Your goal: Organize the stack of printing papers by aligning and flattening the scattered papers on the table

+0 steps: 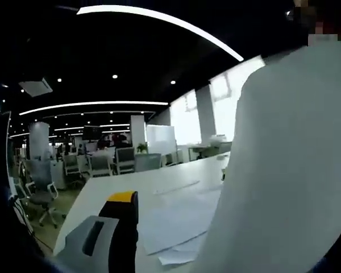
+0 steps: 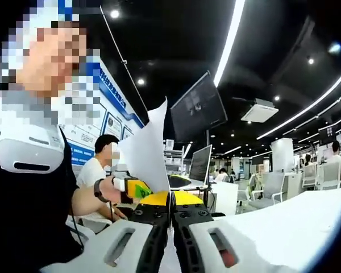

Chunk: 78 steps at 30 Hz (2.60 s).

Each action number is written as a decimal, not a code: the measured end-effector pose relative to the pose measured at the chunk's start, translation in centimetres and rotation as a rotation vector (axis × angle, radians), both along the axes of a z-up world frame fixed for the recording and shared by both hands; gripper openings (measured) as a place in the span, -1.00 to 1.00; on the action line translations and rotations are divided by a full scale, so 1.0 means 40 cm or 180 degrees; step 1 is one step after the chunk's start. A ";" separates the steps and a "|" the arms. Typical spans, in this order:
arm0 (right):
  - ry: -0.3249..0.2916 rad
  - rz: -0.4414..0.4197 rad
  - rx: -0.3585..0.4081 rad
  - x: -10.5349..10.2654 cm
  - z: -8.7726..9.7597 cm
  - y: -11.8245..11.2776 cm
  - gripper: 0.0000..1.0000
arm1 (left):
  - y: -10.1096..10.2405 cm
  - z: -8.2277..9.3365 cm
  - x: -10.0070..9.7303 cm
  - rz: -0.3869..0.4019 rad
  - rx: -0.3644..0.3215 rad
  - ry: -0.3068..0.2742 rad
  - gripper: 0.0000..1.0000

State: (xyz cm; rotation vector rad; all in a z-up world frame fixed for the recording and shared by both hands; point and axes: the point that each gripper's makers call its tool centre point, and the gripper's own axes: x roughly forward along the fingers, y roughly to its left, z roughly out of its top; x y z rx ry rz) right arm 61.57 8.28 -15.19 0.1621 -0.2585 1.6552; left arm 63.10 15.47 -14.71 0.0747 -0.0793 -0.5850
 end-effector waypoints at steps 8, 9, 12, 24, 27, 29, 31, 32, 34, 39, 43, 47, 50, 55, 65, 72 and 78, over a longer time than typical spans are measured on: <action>-0.0039 0.0051 0.0018 -0.013 0.000 0.007 -1.00 | -0.003 -0.001 -0.002 -0.0036 -0.0043 0.0013 0.03; -0.0047 0.0046 0.0020 -0.013 0.000 0.008 -1.00 | -0.005 -0.001 -0.003 -0.0046 -0.0052 0.0019 -0.02; -0.0053 0.0041 0.0031 -0.012 0.001 0.009 -1.00 | -0.009 0.000 -0.005 -0.0078 -0.0055 0.0014 -0.10; -0.0124 0.0036 0.0031 -0.016 0.000 0.013 -1.00 | -0.041 0.002 -0.010 -0.0207 0.0003 -0.0028 -0.46; -0.0153 0.0024 0.0027 -0.016 -0.001 0.014 -1.00 | -0.041 0.003 -0.008 -0.0199 0.0034 -0.0045 -0.50; -0.0151 0.0024 0.0027 -0.015 -0.001 0.015 -1.00 | -0.042 0.003 -0.008 -0.0212 0.0031 -0.0041 -0.53; -0.0168 0.0013 0.0025 -0.014 -0.002 0.016 -1.00 | -0.043 0.003 -0.009 -0.0208 0.0042 -0.0055 -0.55; -0.0197 -0.0005 0.0019 -0.013 -0.004 0.017 -1.00 | -0.043 0.003 -0.009 -0.0202 0.0052 -0.0058 -0.55; -0.0250 -0.0055 0.0016 -0.008 -0.005 0.018 -1.00 | -0.042 0.003 -0.009 -0.0205 0.0059 -0.0064 -0.60; -0.0300 -0.0129 -0.0069 0.001 -0.018 0.025 -0.98 | -0.036 0.007 -0.010 -0.0179 0.0079 -0.0105 -0.76; -0.0304 -0.0155 -0.0075 0.004 -0.018 0.027 -0.82 | -0.033 0.011 -0.014 -0.0204 0.0049 -0.0112 -0.88; -0.0290 -0.0204 -0.0089 0.012 -0.019 0.026 -0.75 | -0.026 0.013 -0.012 -0.0169 0.0030 -0.0116 -0.88; -0.0275 -0.0231 -0.0068 0.018 -0.018 0.022 -0.74 | -0.015 0.018 -0.008 -0.0106 -0.0006 -0.0124 -0.88; -0.0247 -0.0299 -0.0052 0.031 -0.016 0.015 -0.75 | 0.013 0.028 -0.010 -0.0017 -0.0171 -0.0106 -0.88; -0.0055 -0.0244 -0.0093 0.035 -0.025 0.004 -0.92 | 0.084 0.029 -0.010 -0.0025 -0.1034 0.0202 -0.88; -0.0014 -0.0286 -0.0150 0.045 -0.038 0.004 -0.93 | 0.112 0.012 -0.006 0.0032 -0.1180 0.0259 -0.88; 0.0062 -0.0325 -0.0203 0.057 -0.051 -0.004 -0.95 | 0.132 -0.007 0.005 0.0005 -0.1541 0.0377 -0.88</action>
